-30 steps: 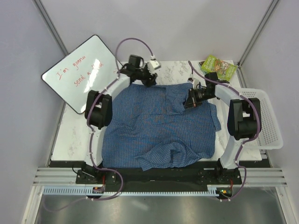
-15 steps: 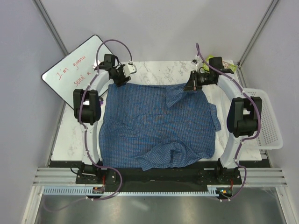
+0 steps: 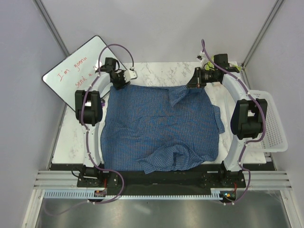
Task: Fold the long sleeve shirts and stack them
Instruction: Fold the shirt
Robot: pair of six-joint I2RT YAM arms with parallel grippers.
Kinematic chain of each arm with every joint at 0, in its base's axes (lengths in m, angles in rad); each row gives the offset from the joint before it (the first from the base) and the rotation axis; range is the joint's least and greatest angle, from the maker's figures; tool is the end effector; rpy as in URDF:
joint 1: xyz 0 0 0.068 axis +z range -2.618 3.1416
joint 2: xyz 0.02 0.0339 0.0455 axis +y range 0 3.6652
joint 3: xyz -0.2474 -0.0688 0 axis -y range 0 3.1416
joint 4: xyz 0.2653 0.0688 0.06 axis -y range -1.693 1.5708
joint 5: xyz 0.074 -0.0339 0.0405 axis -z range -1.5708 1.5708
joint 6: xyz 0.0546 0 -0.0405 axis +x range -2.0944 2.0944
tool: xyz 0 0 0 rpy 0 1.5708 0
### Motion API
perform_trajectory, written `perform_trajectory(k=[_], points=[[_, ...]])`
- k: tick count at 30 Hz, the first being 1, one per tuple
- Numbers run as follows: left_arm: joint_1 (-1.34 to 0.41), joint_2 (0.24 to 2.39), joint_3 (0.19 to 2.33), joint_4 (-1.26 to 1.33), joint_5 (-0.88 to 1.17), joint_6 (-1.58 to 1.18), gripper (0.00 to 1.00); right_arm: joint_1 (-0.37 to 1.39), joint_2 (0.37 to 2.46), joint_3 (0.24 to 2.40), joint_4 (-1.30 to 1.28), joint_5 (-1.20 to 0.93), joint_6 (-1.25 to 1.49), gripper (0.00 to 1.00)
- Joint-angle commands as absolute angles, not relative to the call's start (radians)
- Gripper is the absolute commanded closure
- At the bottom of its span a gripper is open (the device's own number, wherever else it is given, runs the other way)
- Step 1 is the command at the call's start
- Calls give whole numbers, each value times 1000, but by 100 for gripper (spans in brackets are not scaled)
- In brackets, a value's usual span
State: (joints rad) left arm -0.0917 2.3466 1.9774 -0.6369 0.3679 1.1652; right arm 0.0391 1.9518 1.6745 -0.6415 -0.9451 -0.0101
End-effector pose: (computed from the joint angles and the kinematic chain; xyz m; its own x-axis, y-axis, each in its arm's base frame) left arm 0.5252 -0.0680 0.1448 -0.0773 0.8681 -0.4903 0.8823 0.2886 0.3719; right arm 0.4458 0.0617 0.2440 -0.7890 -0.0368 -0.6132 -0.5223 0.5656 0.6381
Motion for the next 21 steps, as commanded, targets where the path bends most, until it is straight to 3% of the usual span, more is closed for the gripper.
perform_trajectory(k=[1,5,8,9,21], points=[[-75,2324,2016,-676,396,1218,57,32,1959,1738,-618,-973,-2,100],[-72,2309,2017,-712,393,1226,72,29,1959,1770,-615,-977,26,100],[-69,2290,2017,-744,402,1230,88,28,1957,1789,-609,-979,37,100],[-69,2284,2016,-753,408,1232,97,25,1959,1793,-606,-980,38,100],[-66,2149,1991,-756,446,1187,98,12,1904,1821,-604,-994,75,100]])
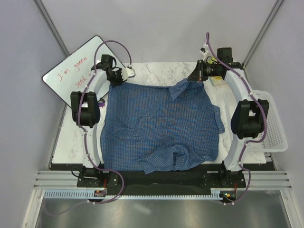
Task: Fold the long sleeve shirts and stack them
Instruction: Fold the shirt
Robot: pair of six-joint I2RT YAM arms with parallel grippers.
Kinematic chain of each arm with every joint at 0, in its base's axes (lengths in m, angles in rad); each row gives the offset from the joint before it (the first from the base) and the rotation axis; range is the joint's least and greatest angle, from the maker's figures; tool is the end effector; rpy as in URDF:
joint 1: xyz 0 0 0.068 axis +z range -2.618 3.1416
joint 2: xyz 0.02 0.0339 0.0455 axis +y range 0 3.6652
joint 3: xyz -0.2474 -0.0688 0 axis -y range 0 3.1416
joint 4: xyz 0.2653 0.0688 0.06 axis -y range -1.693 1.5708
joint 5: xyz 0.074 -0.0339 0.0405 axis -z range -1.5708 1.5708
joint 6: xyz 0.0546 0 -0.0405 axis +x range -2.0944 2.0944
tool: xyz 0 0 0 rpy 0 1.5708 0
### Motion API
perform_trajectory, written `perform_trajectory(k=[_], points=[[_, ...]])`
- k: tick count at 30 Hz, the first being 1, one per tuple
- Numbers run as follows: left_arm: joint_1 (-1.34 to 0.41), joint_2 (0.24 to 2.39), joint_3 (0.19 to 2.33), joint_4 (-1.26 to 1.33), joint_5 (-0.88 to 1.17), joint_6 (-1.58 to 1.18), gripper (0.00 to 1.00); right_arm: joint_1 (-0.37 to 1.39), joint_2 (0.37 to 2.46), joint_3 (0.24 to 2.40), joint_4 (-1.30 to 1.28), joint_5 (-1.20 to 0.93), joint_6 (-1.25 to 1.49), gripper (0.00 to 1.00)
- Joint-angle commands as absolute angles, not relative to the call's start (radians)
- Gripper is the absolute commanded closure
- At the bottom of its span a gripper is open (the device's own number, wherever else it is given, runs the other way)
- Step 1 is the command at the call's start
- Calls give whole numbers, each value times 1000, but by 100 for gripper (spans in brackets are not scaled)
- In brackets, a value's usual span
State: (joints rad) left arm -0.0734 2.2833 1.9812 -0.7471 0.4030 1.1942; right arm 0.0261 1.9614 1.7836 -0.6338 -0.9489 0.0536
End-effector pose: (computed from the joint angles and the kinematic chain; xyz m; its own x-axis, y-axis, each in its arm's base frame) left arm 0.5118 -0.0591 0.1714 -0.0740 0.8632 -0.4994 0.9006 0.2730 0.3383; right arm 0.4574 0.0563 0.2776 -0.7549 0.0115 -0.6558 -0.5348 0.5680 0.6256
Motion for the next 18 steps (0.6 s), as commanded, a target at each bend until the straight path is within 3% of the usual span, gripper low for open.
perform_trajectory(k=[1,18], points=[[-67,2135,1961,-758,443,1201,98,11,1882,1806,-606,-994,75,100],[-69,1821,1619,-738,445,1272,98,5,1596,1632,-683,-997,87,100]])
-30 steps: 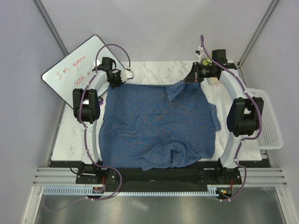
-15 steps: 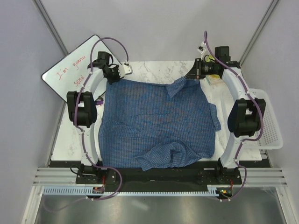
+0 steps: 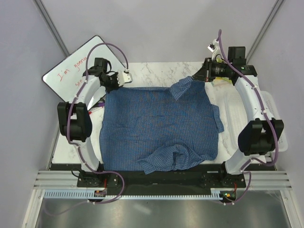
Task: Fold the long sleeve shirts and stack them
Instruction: Fold the shirt
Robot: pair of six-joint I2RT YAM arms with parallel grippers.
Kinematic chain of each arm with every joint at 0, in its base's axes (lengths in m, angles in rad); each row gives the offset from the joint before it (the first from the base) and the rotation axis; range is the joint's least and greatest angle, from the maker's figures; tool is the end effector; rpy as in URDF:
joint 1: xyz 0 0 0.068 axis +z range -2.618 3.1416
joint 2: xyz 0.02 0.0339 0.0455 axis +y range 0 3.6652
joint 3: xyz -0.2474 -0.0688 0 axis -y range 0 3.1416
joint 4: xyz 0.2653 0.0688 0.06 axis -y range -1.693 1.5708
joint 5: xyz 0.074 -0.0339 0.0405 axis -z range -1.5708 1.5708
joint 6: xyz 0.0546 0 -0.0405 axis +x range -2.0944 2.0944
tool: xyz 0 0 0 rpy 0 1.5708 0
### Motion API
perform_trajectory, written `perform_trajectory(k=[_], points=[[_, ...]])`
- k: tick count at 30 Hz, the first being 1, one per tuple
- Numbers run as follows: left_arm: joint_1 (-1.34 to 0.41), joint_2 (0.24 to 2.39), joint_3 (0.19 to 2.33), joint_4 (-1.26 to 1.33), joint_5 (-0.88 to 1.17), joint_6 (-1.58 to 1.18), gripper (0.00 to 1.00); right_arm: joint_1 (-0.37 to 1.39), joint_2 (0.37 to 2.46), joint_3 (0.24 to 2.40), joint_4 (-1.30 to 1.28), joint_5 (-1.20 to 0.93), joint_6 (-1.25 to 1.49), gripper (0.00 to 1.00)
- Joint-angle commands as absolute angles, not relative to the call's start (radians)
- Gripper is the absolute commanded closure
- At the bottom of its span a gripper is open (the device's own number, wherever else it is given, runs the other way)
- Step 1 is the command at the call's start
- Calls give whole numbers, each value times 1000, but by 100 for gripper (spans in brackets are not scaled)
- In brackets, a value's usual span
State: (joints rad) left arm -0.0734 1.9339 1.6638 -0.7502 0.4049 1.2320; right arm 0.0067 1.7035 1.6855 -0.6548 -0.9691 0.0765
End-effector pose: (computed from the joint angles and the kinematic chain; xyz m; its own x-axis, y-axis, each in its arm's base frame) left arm 0.4418 -0.0540 0.2260 -0.0251 0.8711 -0.4905 0.8924 0.2407 0.3818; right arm 0.4008 0.0477 0.3486 -0.6709 0.0388 -0.7405 -0.5990 0.5604 0.5720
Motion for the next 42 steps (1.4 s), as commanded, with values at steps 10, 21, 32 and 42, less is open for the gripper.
perform_trajectory(k=[10,21,32,42], points=[[-69,1643,1392,-733,439,1279,98,5,1404,1433,-744,-980,68,100],[-72,1529,1217,-730,434,1273,98,5,1258,1304,-791,-989,60,100],[-100,1532,1094,-730,411,1218,98,5,1271,1226,-859,-913,-93,100],[-110,1591,1072,-699,371,1189,98,5,1309,1187,-882,-946,-130,100]])
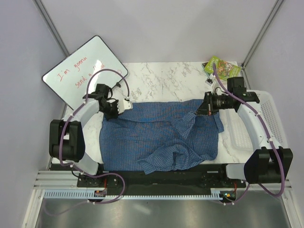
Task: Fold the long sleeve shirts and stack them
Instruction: Fold the shirt
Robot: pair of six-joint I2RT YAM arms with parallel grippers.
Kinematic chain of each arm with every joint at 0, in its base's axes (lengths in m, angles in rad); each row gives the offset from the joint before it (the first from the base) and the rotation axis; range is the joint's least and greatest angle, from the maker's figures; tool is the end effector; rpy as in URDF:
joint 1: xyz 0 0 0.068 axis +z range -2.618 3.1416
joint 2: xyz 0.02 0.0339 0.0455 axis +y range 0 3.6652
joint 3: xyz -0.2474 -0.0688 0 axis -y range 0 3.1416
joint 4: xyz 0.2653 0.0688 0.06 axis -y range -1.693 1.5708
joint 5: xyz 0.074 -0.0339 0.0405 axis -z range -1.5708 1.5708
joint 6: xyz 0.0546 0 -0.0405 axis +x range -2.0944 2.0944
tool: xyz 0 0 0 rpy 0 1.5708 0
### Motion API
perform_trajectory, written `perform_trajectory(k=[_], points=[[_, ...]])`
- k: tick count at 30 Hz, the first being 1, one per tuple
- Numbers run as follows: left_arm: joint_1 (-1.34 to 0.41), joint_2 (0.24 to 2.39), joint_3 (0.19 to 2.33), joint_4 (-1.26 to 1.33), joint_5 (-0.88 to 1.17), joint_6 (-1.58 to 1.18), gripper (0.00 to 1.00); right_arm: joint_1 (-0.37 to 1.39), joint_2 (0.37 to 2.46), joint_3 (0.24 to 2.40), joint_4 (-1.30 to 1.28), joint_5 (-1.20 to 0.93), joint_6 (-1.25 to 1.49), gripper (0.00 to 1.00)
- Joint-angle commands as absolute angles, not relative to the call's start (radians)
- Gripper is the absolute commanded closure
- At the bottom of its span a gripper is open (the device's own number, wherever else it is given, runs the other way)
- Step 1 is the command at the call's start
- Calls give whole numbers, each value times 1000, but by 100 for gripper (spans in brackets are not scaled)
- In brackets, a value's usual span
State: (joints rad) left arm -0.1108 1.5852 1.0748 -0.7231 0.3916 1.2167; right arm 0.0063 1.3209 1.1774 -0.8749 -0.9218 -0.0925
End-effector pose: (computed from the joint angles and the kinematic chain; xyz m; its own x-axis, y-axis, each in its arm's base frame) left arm 0.3213 -0.0567 0.1662 -0.1116 0.8847 -0.4526 0.9586 0.2158 0.1855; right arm 0.2858 0.0453 0.2836 -0.8086 -0.0609 -0.5851 -0.4987 0.5987 0.6268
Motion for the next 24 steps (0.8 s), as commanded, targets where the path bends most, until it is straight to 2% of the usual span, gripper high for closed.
perform_trajectory(k=[1,14,24], points=[[-110,1583,1074,-701,373,1189,98,5,1307,1196,-884,-945,-129,100],[-141,1555,1016,-724,360,1177,98,5,1333,1255,-891,-879,-158,100],[-155,1629,1020,-721,350,1152,98,5,1354,1167,-913,-830,-236,100]])
